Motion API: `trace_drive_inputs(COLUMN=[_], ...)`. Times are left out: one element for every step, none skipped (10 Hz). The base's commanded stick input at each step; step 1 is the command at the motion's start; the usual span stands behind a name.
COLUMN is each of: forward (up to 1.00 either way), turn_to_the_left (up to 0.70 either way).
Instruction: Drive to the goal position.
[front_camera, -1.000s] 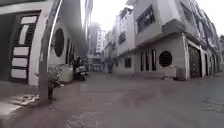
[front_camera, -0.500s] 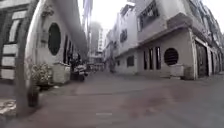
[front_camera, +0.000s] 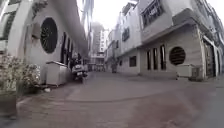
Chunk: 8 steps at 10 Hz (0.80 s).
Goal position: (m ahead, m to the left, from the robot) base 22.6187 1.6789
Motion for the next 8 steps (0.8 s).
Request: trace_drive_inputs(forward=[1.00,1.00,1.00,1.00,1.00,1.00,1.00,1.00], turn_to_the_left=[0.00,0.00,0.00,0.00,0.00,0.00,0.00,0.00])
